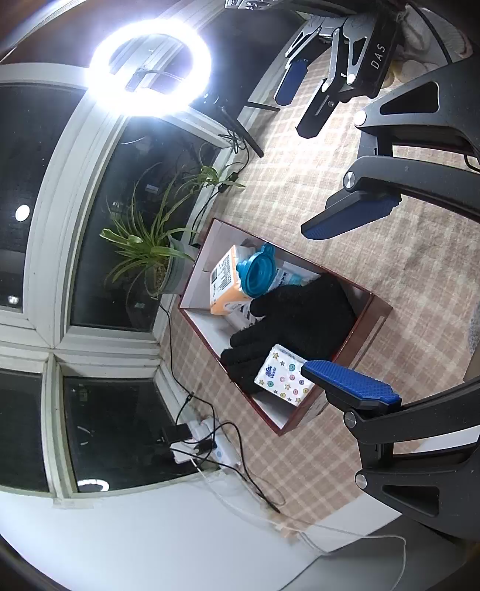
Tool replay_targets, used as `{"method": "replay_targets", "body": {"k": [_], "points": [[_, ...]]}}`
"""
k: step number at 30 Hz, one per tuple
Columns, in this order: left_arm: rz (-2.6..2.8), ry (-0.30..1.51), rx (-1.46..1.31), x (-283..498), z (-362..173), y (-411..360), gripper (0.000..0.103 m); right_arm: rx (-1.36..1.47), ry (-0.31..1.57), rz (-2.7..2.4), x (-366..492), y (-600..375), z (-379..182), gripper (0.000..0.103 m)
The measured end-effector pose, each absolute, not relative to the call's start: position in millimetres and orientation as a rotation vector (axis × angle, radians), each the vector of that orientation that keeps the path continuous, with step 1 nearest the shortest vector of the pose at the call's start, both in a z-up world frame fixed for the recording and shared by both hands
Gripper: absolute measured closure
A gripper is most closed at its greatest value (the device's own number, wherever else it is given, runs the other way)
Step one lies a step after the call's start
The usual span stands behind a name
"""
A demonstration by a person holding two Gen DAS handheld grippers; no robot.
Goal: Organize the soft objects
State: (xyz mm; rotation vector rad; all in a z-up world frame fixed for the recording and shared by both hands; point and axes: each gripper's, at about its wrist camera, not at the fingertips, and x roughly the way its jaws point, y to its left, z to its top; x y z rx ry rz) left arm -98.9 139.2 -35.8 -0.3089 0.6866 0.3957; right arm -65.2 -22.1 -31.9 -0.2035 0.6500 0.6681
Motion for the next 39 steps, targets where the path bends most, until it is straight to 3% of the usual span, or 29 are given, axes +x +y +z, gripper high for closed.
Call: {"method": "replay_targets", "body": {"k": [39], "points": [[0.386,0.671,-0.299,-105.8,-25.4,128.8,0.035,-0.194,0.645,0.643,-72.5,-37.1,-30.3,0.024]]}}
